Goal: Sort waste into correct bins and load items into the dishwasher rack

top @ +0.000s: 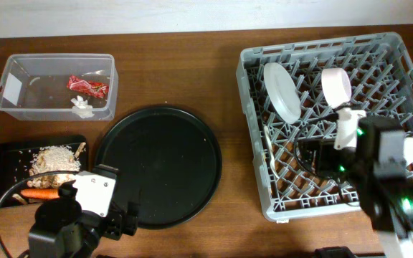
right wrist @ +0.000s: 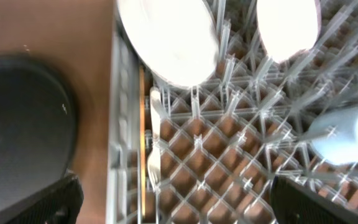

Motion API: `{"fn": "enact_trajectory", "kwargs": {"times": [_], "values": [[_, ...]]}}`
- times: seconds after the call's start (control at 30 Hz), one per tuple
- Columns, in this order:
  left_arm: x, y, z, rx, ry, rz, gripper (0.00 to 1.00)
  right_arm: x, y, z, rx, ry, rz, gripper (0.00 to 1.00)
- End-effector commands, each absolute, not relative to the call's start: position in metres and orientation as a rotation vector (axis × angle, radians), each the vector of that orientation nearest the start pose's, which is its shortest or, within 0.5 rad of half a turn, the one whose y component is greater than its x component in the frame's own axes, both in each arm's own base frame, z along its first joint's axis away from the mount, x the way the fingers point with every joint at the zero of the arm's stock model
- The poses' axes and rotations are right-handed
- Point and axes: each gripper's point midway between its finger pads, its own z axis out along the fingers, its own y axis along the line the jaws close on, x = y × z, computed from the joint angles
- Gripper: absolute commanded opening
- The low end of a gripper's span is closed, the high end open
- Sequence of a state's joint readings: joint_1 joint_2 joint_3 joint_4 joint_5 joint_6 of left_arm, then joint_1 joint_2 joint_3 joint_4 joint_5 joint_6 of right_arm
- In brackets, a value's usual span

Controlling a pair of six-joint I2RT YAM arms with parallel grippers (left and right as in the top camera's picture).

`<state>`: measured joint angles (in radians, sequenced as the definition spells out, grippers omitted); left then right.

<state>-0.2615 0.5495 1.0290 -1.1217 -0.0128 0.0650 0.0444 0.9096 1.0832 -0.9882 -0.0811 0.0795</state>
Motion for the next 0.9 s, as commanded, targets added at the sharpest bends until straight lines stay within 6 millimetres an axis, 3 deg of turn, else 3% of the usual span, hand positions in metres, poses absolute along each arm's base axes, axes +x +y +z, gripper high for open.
{"fn": "enact_trajectory", "kwargs": {"times": [0.0,0.07,0.33,0.6,0.87], "values": [[0.176,-0.043,0.268,0.368,2.191,-0.071,0.99,0.245,0.027,0.266,-0.017,2.217,0.171,0.99],[0.176,-0.043,0.268,0.368,2.191,-0.071,0.99,0.237,0.027,0.269,-0.023,2.115,0.173,0.99],[0.170,-0.041,0.260,0.376,2.231,-0.067,0.99,0.226,0.048,0.233,-0.122,1.825,0.242,0.99],[0.160,-0.039,0.248,0.387,2.292,-0.062,0.99,0.228,0.041,0.213,-0.088,1.643,0.213,0.99],[0.153,-0.037,0.241,0.395,2.332,-0.058,0.99,0.242,0.028,0.207,-0.025,1.479,0.161,0.99]]}}
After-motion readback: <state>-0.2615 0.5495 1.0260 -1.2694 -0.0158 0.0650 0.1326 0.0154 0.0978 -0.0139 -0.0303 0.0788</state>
